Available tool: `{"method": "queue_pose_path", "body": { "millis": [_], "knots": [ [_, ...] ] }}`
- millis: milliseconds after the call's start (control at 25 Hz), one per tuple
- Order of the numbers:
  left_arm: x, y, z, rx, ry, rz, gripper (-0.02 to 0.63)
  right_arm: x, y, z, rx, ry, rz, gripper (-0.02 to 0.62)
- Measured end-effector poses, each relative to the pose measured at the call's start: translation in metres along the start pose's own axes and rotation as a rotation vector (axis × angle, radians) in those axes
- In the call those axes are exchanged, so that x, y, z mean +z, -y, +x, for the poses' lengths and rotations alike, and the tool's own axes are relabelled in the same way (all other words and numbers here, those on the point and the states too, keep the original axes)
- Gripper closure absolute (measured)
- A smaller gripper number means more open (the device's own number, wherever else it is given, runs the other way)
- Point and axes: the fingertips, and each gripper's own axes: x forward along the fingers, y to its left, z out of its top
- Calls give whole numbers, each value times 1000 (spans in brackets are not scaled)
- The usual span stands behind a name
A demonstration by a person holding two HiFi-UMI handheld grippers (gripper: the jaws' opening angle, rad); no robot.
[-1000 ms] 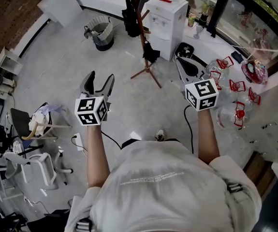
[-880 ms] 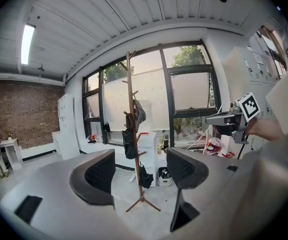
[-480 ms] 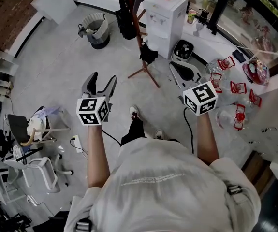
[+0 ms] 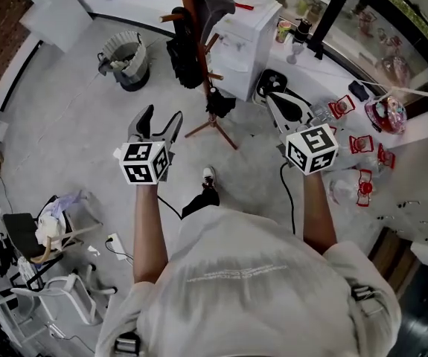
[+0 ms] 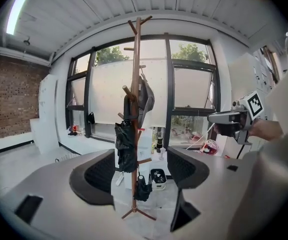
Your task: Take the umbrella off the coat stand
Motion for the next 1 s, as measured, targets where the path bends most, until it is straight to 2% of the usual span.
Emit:
{"method": "queue_pose_path", "body": {
  "millis": [320,440,640,1000],
  "knots": [
    [9,-41,93,-107,-49,-13,253,-5,35,59,-96,-88,-6,572],
    [7,-47,125,-147,-76,-34,242,-10,39,70,-92,-116,4,572],
    [1,-47,173,-235,-120,-43,180,-6,46,85,-81,-117,62,572],
    [-12,-44,228,-324,-173,-28,178,-20,74,108,-217,-172,133,571]
  ]
}}
